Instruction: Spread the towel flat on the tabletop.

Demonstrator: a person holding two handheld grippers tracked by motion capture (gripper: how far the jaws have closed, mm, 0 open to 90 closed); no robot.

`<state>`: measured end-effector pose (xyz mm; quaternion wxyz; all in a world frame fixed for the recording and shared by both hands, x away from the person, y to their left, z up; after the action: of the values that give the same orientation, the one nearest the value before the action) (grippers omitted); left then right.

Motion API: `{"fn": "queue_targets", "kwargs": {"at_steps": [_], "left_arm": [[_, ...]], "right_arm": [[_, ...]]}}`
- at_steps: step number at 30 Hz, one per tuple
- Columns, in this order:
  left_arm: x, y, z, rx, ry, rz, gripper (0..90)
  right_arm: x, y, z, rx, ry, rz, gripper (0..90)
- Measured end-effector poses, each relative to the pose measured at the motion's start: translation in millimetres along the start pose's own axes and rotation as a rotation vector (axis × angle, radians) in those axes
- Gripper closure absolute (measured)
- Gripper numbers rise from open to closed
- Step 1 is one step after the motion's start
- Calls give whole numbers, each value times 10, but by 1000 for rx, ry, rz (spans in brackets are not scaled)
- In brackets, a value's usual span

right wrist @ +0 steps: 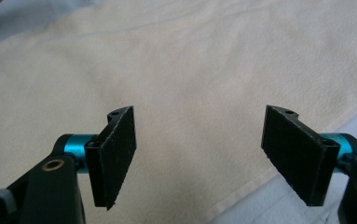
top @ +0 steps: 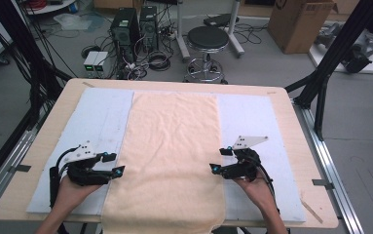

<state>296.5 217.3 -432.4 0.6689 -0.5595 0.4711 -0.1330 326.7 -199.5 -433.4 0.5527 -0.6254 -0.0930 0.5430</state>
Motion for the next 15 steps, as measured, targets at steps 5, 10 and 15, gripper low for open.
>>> {"fn": "queue_targets", "kwargs": {"at_steps": [5,10,15], "left_arm": [[29,-14,42,-9,-8,9,374],[30,-100,68,3,-13,6,373],[54,-209,92,17,-14,7,372]], "right_arm": [[12,-62,-33,7,12,-10,250],[18,-151,-38,3,7,-18,242],[16,-251,-37,-11,6,-19,239]]}}
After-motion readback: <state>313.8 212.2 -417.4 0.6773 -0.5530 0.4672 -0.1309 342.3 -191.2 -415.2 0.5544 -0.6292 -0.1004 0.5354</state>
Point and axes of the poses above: each handheld gripper's, and its own axes: x roughly forward along the jaws, y roughly out of its underside, z roughly to its left, the point moved 4 cm from there along x, roughly forward along the jaws, and after that the axes turned 4 degrees about x, right-handed, at the moved point
